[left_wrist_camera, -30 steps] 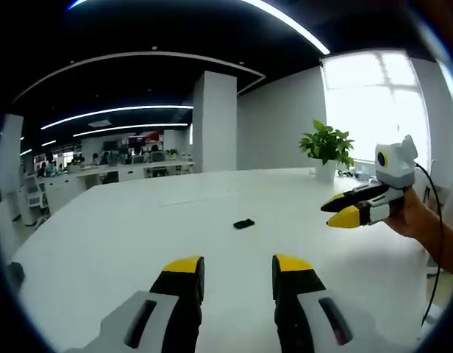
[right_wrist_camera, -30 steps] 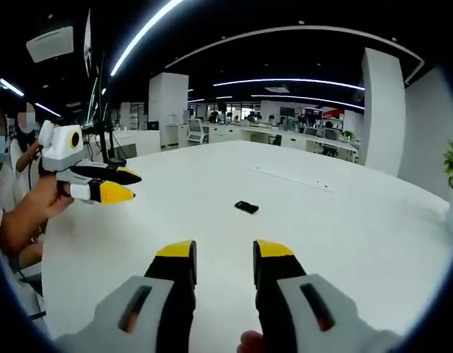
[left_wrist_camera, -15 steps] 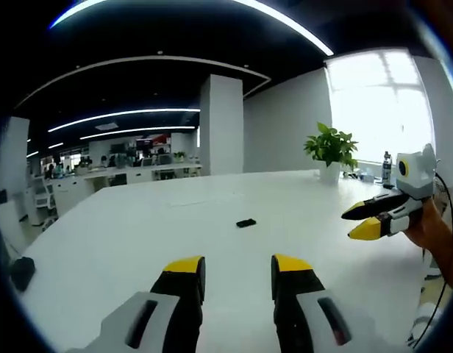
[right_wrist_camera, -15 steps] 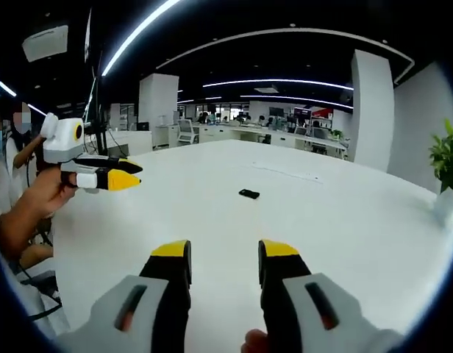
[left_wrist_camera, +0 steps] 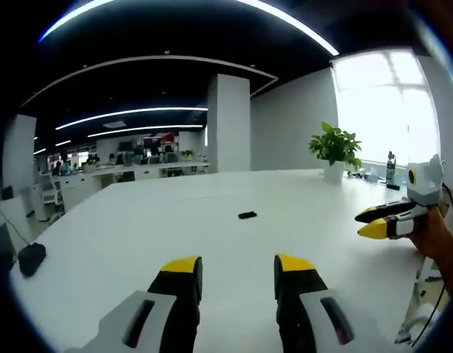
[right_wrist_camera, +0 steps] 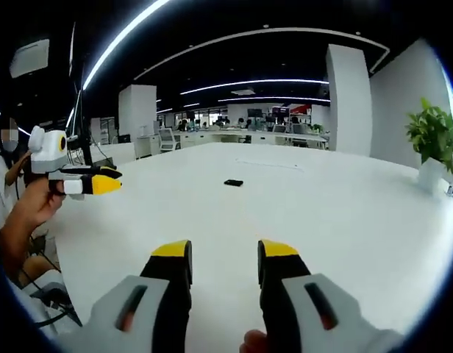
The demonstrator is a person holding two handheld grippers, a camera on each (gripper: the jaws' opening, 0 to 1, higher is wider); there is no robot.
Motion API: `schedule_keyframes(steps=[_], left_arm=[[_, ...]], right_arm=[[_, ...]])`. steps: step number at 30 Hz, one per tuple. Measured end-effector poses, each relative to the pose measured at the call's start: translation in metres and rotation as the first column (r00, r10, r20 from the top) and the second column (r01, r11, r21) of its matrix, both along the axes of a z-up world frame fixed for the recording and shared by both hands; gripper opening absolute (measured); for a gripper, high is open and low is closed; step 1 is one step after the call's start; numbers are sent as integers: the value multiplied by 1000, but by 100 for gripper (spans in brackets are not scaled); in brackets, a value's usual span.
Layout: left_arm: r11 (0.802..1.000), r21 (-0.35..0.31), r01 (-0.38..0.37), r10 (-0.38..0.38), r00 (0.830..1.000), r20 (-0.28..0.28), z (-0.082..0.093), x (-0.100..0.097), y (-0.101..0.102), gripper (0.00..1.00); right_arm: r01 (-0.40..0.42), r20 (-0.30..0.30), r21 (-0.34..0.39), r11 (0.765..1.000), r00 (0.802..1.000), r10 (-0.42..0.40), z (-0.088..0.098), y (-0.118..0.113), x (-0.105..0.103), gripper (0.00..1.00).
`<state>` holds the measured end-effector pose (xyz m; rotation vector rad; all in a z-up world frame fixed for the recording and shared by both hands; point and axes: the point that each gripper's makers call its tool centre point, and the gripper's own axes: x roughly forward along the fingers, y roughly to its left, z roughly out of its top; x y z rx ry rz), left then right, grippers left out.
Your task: Snap the two parts of the plastic buckle together until the buckle closes and remains connected.
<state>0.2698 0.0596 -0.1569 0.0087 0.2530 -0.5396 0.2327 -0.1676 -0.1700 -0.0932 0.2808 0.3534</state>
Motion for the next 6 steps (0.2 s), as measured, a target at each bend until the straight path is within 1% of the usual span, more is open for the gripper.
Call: schedule_keyframes(steps=[2,6], left_arm=[[1000,7,-19,19,1000,5,-3,1,4,39],[1000,-10,-20,20,1000,-16,-7,0,5,39]], right_arm=[[10,0,-3,1000,1000,-10,0,-1,-2,36],[26,5,-3,1000,1000,-26,1,-4,-2,36]])
